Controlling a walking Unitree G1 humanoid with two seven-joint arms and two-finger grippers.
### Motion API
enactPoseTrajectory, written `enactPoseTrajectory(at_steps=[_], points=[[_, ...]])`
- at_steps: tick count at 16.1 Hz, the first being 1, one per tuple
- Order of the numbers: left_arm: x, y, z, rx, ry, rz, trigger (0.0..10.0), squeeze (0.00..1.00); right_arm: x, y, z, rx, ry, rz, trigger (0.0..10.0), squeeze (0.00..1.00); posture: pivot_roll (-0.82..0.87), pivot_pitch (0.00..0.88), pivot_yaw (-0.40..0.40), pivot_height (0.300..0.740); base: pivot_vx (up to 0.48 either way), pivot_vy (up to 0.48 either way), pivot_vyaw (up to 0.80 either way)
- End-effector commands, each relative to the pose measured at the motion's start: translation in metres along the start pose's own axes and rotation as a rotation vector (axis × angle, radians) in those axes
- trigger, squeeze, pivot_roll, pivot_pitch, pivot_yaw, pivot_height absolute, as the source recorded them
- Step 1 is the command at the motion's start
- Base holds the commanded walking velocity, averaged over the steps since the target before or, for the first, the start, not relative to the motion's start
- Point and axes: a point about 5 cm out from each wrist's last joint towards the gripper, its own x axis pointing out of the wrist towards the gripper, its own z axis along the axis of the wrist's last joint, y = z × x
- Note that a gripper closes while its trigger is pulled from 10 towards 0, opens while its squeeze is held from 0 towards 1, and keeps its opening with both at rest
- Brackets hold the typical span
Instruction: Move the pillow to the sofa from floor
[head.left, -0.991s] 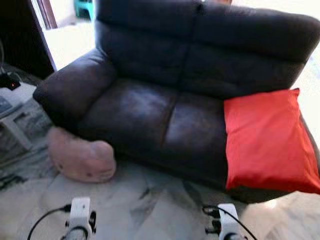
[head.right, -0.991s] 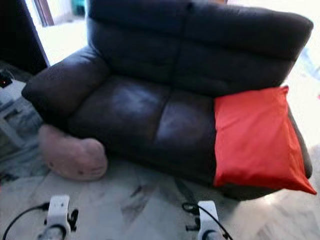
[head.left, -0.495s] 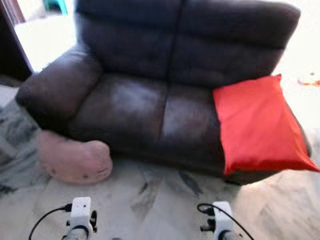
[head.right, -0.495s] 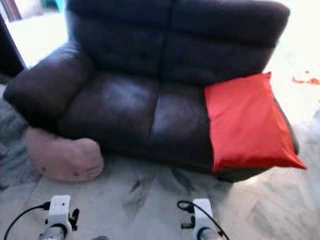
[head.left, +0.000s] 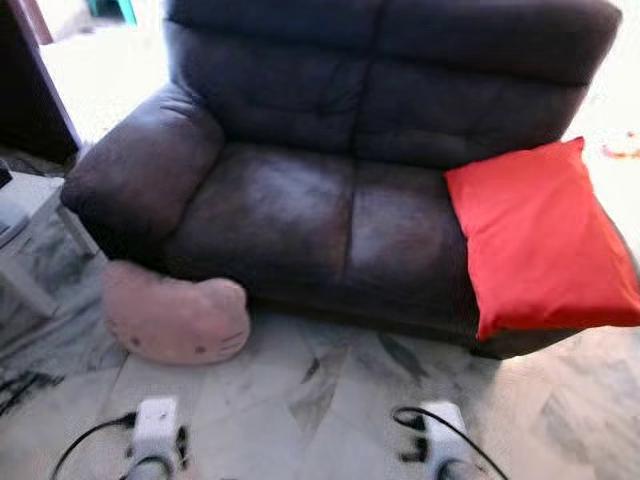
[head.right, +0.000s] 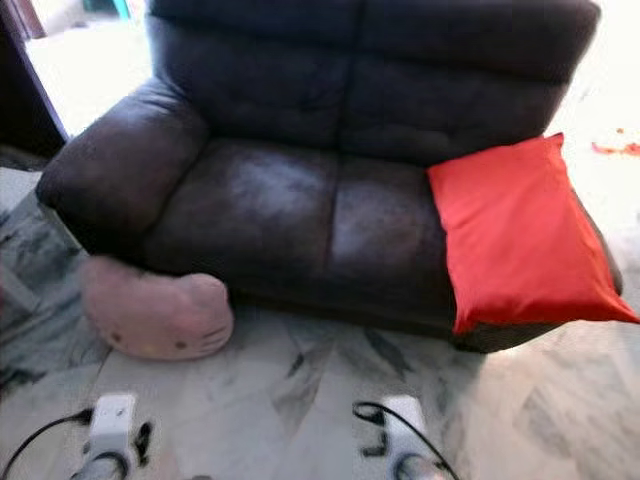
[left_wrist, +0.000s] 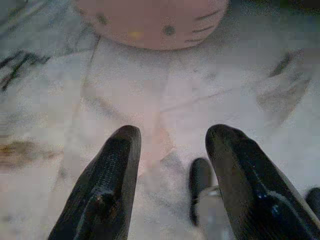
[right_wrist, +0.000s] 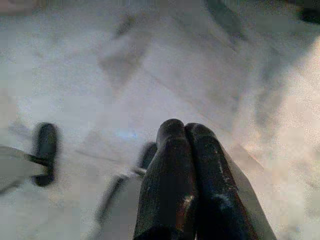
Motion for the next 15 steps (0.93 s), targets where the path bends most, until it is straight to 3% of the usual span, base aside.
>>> enactPoseTrajectory(at_steps=[1, 15], points=[[-0.0015, -0.0050, -0.0047, -0.011, 0.017, -0.011, 10.0, 0.00, -0.0024, -0.0076, -0.0090, 0.002, 0.023, -0.018, 10.0, 0.00, 0.14, 0.131, -0.089, 0.730, 0.000, 0.386, 0.00], [-0.0010, -0.0038, -0.0045, -0.013, 0.022, -0.013, 10.0, 0.00, -0.0029, -0.0067, -0.0119, -0.001, 0.028, -0.011, 10.0, 0.00, 0.14, 0.120, -0.081, 0.730, 0.000, 0.387, 0.00]])
